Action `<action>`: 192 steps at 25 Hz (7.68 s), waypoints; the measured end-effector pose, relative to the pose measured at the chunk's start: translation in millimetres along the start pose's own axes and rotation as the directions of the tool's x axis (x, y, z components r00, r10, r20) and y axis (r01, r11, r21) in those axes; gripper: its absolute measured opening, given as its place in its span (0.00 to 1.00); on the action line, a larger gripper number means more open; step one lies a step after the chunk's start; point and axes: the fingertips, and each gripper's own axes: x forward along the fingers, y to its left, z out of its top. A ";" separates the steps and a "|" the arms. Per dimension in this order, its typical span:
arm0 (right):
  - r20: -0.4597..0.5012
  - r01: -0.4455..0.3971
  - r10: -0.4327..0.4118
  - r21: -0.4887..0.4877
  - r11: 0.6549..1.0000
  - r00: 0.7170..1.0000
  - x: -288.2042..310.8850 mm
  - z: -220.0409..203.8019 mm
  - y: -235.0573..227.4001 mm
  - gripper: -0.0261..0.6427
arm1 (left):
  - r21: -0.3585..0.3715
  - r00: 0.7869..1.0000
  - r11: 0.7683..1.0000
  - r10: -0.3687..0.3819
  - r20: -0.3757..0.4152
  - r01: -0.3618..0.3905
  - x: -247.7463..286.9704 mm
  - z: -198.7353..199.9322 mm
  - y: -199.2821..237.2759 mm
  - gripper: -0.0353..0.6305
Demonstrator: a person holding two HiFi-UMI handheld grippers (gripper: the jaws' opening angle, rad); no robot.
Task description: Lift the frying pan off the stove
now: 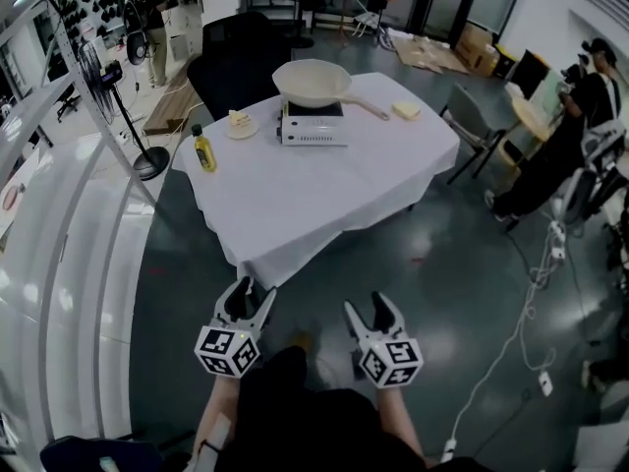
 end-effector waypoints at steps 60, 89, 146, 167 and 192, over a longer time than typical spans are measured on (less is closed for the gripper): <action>-0.074 -0.033 0.033 -0.006 0.999 0.997 264.7 92.9 -133.6 0.44 | -0.034 0.999 0.999 -0.012 -0.052 0.010 286.0 59.7 103.7 0.45; -0.104 -0.218 0.211 -0.056 0.974 0.972 404.7 192.1 -293.1 0.44 | -0.152 0.999 0.988 0.034 -0.002 -0.034 506.9 90.0 85.4 0.45; -0.412 -0.626 0.818 0.528 0.574 0.402 569.0 278.7 -289.8 0.28 | -0.822 0.918 0.446 -0.336 0.212 0.353 776.8 185.8 105.5 0.39; -0.331 -0.646 0.822 0.509 0.569 0.463 550.9 290.5 -268.8 0.28 | -0.780 0.923 0.548 -0.372 0.096 0.302 748.2 193.2 103.3 0.41; -0.284 -0.666 0.830 0.497 0.556 0.480 441.4 259.7 -203.9 0.29 | -0.713 0.912 0.633 -0.410 0.021 0.301 631.2 177.0 57.7 0.41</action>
